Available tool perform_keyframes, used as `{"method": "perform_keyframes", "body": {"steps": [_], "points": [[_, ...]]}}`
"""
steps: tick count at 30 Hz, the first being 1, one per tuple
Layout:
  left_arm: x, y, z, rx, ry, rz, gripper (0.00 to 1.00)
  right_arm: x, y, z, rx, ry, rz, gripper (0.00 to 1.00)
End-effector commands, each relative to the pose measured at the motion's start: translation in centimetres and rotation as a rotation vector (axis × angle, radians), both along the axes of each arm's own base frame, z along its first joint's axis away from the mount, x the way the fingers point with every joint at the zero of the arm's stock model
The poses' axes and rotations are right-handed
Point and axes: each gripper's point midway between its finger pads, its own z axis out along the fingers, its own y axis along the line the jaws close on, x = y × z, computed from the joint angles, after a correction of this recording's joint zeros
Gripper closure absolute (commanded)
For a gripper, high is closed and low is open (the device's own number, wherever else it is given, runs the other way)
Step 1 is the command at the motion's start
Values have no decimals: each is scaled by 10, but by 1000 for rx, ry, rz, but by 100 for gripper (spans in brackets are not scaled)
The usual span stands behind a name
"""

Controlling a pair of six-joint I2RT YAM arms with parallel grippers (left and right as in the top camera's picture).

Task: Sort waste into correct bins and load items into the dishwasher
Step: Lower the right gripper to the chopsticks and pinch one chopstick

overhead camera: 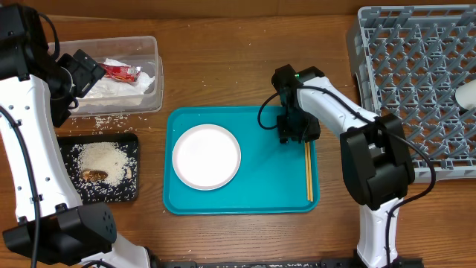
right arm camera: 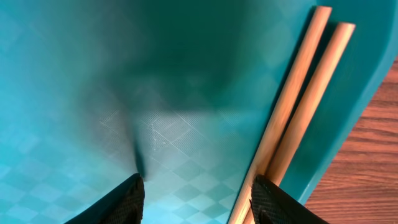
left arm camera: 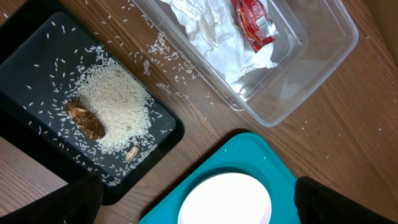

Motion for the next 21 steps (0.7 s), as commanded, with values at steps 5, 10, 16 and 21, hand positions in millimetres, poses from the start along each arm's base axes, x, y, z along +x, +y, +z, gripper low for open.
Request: {"method": "perform_keyframes", "body": {"steps": [5, 10, 16, 21], "points": [[3, -2, -5, -7, 10, 2, 0, -1, -4, 4, -2, -17, 1, 43], [3, -2, -5, -7, 10, 2, 0, -4, -5, 5, -2, -4, 1, 43], [3, -2, -5, -7, 10, 2, 0, -5, 10, 14, 77, 23, -11, 43], [3, -2, -5, -7, 10, 2, 0, -2, 12, 30, 80, 27, 3, 43]]}}
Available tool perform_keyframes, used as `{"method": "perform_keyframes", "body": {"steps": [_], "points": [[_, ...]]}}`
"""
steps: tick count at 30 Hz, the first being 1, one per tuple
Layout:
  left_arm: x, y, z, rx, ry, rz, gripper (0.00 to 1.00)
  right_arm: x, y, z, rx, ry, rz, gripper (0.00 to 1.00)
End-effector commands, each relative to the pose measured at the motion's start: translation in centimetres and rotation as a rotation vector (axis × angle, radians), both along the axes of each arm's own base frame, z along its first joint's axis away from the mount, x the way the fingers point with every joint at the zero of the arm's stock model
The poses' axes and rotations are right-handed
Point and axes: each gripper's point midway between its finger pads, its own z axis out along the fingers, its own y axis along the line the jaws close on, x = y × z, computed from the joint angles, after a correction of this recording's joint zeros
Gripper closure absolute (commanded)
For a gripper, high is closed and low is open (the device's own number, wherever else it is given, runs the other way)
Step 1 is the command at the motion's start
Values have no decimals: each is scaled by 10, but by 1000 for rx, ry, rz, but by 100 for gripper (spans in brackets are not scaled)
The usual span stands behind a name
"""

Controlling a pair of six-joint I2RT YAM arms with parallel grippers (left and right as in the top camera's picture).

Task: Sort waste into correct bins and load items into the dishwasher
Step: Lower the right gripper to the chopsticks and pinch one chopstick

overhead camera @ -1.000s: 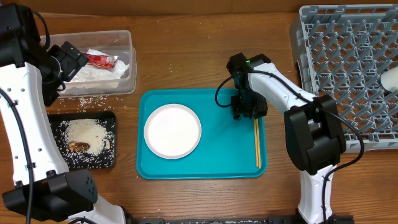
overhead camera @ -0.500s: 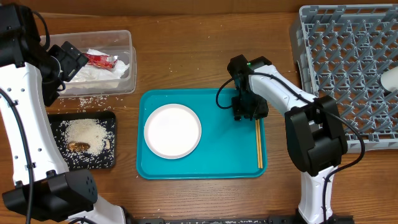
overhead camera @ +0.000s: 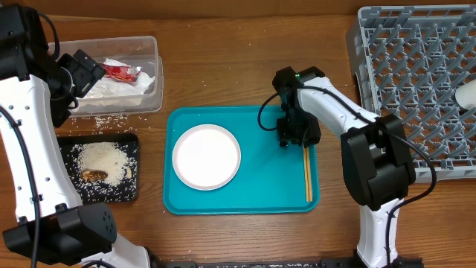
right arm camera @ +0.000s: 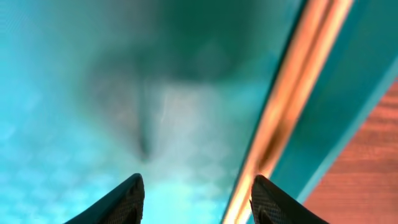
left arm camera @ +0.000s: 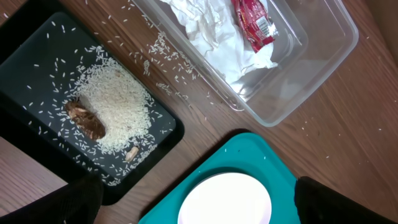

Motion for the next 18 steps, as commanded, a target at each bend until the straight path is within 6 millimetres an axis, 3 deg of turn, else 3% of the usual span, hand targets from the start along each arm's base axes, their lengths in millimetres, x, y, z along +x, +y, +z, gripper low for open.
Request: {"method": "perform_keyframes", "body": {"steps": [1, 7, 18], "points": [[3, -2, -5, -7, 10, 2, 0, 17, 8, 27, 46, -60, 5, 43], [3, -2, -5, -7, 10, 2, 0, 27, 3, 36, 44, -84, -5, 40], [3, -2, -5, -7, 10, 2, 0, 26, -1, 8, 40, -102, -1, 40]]}}
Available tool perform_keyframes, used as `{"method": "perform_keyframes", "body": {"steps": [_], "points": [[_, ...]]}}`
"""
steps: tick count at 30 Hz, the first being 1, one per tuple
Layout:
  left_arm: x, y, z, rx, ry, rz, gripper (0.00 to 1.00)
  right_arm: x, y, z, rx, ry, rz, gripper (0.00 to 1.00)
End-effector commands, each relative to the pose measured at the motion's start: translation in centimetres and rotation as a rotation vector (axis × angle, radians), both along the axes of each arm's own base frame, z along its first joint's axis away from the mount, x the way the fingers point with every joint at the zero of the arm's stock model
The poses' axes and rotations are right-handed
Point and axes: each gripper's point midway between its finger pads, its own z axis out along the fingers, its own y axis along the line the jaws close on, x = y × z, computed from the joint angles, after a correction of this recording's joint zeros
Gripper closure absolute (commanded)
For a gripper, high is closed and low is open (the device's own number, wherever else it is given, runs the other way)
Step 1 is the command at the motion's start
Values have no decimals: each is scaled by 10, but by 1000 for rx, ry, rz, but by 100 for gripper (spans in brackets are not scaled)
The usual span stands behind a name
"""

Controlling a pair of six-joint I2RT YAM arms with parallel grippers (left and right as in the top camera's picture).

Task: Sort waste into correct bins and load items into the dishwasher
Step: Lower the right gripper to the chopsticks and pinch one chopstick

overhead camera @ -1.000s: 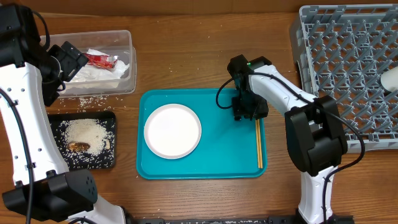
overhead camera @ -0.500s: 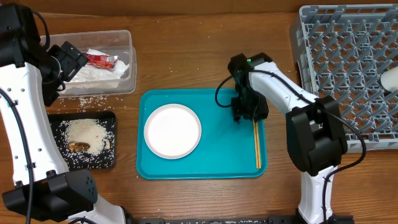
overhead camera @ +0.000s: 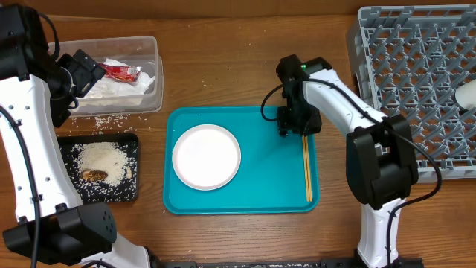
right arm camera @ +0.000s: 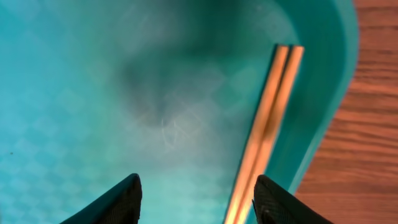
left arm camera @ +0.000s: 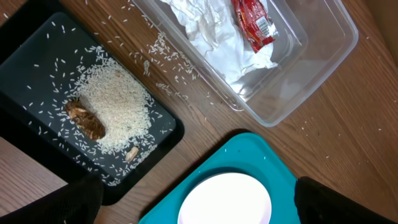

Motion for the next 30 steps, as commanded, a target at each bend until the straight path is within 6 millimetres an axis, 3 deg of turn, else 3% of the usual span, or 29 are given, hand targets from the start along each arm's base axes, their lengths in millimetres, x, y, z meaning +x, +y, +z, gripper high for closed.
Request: {"method": "perform_keyframes", "body": {"steps": [1, 22, 26, 28, 30], "points": [[3, -2, -5, -7, 10, 2, 0, -5, -6, -2, -18, -6, 7, 40], [3, -2, -5, -7, 10, 2, 0, -14, -2, -21, 19, 10, -2, 41], [3, -2, -5, -7, 10, 2, 0, -17, -1, -22, 24, 22, -7, 59], [3, -2, -5, -7, 10, 2, 0, -19, 4, -21, 53, 33, -14, 81], [3, -2, -5, -7, 10, 2, 0, -20, 8, -19, 75, 42, -18, 92]]}}
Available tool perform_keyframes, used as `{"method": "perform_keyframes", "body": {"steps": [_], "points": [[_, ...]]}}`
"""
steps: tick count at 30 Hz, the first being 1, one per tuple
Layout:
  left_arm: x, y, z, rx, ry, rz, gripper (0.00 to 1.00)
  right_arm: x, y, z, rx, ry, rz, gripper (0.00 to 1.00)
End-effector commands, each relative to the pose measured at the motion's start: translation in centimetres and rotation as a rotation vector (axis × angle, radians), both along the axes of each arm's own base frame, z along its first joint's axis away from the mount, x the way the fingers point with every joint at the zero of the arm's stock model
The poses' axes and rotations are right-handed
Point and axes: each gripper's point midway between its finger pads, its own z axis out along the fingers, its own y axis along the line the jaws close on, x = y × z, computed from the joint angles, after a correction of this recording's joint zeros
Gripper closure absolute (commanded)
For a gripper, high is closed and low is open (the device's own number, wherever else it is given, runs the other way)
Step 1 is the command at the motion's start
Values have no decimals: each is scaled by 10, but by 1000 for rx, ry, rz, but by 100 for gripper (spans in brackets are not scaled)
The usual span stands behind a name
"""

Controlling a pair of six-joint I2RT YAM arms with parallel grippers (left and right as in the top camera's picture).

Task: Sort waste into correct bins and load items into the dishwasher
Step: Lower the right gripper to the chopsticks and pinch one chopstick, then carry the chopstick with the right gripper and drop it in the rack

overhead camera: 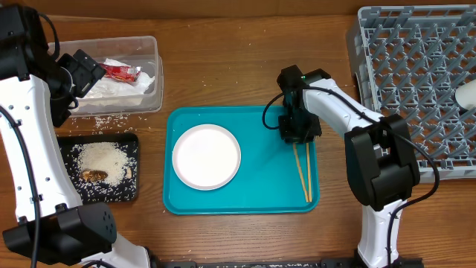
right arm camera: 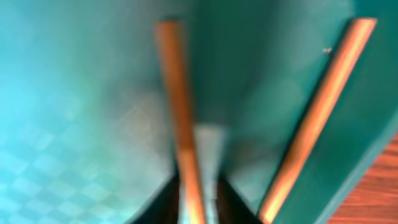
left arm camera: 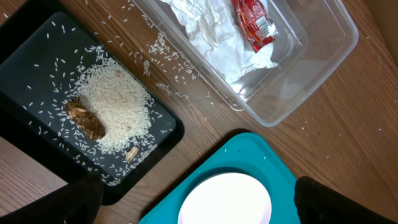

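Note:
A teal tray [overhead camera: 223, 201] holds a white plate [overhead camera: 207, 156] and two wooden chopsticks [overhead camera: 303, 175], now splayed apart at their far ends. My right gripper [overhead camera: 296, 132] is down on the tray at the sticks' far ends. In the right wrist view its fingers [right arm camera: 198, 199] are shut on one chopstick [right arm camera: 177, 112]; the other chopstick [right arm camera: 317, 106] lies along the tray wall. My left gripper [left arm camera: 196, 199] hangs open high above the table's left side, holding nothing. The grey dish rack [overhead camera: 416, 74] stands at the far right.
A clear bin [overhead camera: 111, 74] with crumpled paper and a red wrapper sits at the back left. In front of it lies a black tray [overhead camera: 97, 167] of rice and food scraps, with loose grains around it. A white item [overhead camera: 467, 93] rests at the rack's right edge.
My right gripper was open beside the paired chopsticks; now it is shut on one stick, which is angled away from the other. The left arm has not moved.
My right gripper stood open on the tray just left of the two chopsticks lying side by side. It stayed open, shifted slightly back and higher. Now it is lower, shut on one stick, and the pair is split. The left gripper stayed still.

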Motion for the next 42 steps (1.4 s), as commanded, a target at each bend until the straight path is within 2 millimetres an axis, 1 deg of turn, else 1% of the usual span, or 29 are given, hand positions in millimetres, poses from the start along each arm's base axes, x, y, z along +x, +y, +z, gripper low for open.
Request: {"method": "perform_keyframes", "body": {"steps": [1, 4, 8, 10, 11, 12, 13, 15, 16, 19, 21, 24, 25, 26, 28, 29, 31, 33, 38, 42], "points": [[3, -2, -5, -7, 10, 2, 0, -5, 9, 5, 59, 21, -10, 96], [3, -2, -5, -7, 10, 2, 0, 0, 10, 19, 59, 19, -13, 96], [3, -2, -5, -7, 10, 2, 0, 17, 7, 47, 68, -12, -32, 96], [3, -2, -5, -7, 10, 2, 0, 33, 1, 72, 83, -52, -39, 96], [3, -2, -5, -7, 10, 2, 0, 39, -2, 81, 89, -68, -34, 96], [3, -2, -5, -7, 10, 2, 0, 48, -8, 97, 100, -96, -25, 96], [3, -2, -5, -7, 10, 2, 0, 57, -16, 112, 109, -129, -17, 96], [3, -2, -5, -7, 10, 2, 0, 72, -33, 137, 115, -188, -12, 96], [3, -2, -5, -7, 10, 2, 0, 82, -46, 151, 109, -230, -15, 96], [3, -2, -5, -7, 10, 2, 0, 103, -86, 182, 94, -334, -37, 96], [3, -2, -5, -7, 10, 2, 0, 114, -114, 196, 84, -392, -33, 96], [3, -2, -5, -7, 10, 2, 0, 132, -161, 206, 49, -486, -43, 96], [3, -2, -5, -7, 10, 2, 0, 137, -174, 208, 40, -510, -50, 96], [3, -2, -5, -7, 10, 2, 0, 143, -192, 211, 27, -543, -69, 96], [3, -2, -5, -7, 10, 2, 0, 150, -216, 215, 7, -587, -100, 96], [3, -2, -5, -7, 10, 2, 0, 155, -233, 219, -7, -620, -129, 96], [3, -2, -5, -7, 10, 2, 0, 158, -252, 223, -23, -653, -161, 96], [3, -2, -5, -7, 10, 2, 0, 161, -262, 225, -19, -676, -171, 96], [3, -2, -5, -7, 10, 2, 0, 162, -257, 224, 39, -687, -116, 96], [3, -2, -5, -7, 10, 2, 0, 162, -249, 214, 73, -671, -109, 93]]}}
